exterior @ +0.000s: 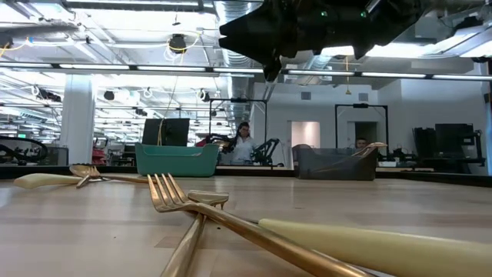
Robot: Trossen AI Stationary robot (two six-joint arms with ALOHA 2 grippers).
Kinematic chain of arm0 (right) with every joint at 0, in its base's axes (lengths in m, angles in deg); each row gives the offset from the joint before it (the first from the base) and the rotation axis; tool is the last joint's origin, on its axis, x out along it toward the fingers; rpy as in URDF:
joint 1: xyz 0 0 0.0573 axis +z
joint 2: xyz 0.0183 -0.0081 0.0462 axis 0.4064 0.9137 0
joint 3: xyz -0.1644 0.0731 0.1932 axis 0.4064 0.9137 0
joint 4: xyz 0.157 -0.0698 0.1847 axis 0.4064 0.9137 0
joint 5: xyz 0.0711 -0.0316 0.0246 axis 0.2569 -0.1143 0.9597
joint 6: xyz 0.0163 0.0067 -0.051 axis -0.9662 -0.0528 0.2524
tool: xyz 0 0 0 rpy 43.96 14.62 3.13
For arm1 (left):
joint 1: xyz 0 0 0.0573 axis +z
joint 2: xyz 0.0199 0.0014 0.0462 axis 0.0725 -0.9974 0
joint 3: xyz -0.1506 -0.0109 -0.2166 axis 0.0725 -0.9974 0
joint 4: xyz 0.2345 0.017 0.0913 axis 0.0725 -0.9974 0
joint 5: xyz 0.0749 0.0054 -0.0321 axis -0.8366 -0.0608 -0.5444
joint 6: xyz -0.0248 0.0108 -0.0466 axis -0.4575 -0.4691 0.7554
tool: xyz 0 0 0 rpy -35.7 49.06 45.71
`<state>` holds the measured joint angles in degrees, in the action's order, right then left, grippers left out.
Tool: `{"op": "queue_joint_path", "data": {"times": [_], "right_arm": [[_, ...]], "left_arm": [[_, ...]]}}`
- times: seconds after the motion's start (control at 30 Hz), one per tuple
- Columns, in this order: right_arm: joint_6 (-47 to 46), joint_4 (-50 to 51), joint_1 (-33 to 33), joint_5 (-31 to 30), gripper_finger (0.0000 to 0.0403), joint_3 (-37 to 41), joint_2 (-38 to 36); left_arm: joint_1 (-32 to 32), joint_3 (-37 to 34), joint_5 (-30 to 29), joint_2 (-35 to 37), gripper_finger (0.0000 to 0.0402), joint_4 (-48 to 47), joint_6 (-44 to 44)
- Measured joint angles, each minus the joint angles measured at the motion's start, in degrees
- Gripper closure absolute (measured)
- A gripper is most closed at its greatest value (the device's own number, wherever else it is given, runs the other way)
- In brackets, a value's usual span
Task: Sort silverware by color (type)
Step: Put the yellow table knife into the orange bin
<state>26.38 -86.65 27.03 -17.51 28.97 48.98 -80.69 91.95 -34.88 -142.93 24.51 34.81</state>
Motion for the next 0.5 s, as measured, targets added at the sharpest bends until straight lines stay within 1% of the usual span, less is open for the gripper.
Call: {"op": "queue_joint_path", "data": {"times": [0.07, 0.1, 0.2, 0.27, 0.4, 0.5], "right_arm": [[0.1, 0.3, 0.0, 0.0, 0.0274, 0.0, 0.0], [0.1, 0.3, 0.0, 0.1, 0.0275, 0.0, 0.0], [0.2, 0.3, -0.2, 0.0, 0.0277, 0.0, 0.0], [0.2, 0.6, -0.3, 0.0, 0.0278, 0.0, 0.0], [0.2, 1.1, -0.3, 0.0, 0.0278, 0.0, 0.0], [0.3, 1.3, -0.3, 0.0, 0.0278, 0.0, 0.0]], "left_arm": [[-0.1, 1.9, 0.3, 0.0, 0.0374, -1.2, -0.9], [-0.1, 3.0, 1.7, 0.0, 0.0374, -1.9, -1.1], [-0.2, 5.7, 8.4, 0.0, 0.0374, -3.8, -0.7], [-0.2, 6.4, 10.9, -0.3, 0.0374, -5.7, 0.3], [-0.1, 6.6, 15.6, -0.3, 0.0374, -8.8, 4.9], [-0.1, 6.6, 17.1, -0.3, 0.0374, -11.5, 8.8]]}}
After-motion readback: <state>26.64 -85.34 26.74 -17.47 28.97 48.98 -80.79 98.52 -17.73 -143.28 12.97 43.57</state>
